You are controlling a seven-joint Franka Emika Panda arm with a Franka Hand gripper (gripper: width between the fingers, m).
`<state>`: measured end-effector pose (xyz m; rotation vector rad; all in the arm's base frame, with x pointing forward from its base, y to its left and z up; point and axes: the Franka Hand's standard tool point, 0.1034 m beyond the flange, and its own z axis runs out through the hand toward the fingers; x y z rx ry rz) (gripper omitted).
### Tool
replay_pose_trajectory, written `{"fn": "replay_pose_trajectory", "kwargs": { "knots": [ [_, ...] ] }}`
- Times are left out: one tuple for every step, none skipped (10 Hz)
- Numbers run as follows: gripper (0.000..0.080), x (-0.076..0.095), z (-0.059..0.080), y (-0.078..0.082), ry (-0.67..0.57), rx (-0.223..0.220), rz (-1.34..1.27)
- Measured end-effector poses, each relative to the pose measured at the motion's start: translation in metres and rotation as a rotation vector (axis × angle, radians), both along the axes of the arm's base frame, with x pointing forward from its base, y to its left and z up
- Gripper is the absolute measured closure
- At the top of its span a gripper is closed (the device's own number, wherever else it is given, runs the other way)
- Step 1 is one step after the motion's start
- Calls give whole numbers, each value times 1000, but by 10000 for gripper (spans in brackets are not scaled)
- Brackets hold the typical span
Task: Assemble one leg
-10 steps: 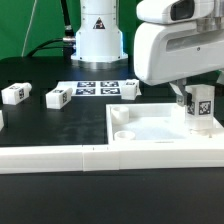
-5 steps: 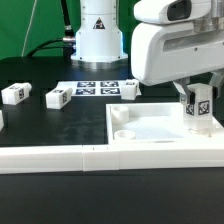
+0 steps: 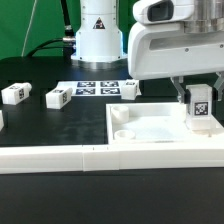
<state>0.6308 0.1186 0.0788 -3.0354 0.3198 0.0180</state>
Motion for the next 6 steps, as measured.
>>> {"fn": "replay_pose_trajectory", "kwargs": {
  "knots": [
    [504, 0, 0, 0, 7, 1, -99],
    [504, 0, 0, 1, 19, 4, -237],
    [504, 0, -1, 1, 32, -1, -387],
    [504, 0, -1, 2, 37, -6, -457],
    [504, 0, -1, 2, 40, -8, -512],
    [504, 0, -1, 3, 46, -10, -594]
  ]
}}
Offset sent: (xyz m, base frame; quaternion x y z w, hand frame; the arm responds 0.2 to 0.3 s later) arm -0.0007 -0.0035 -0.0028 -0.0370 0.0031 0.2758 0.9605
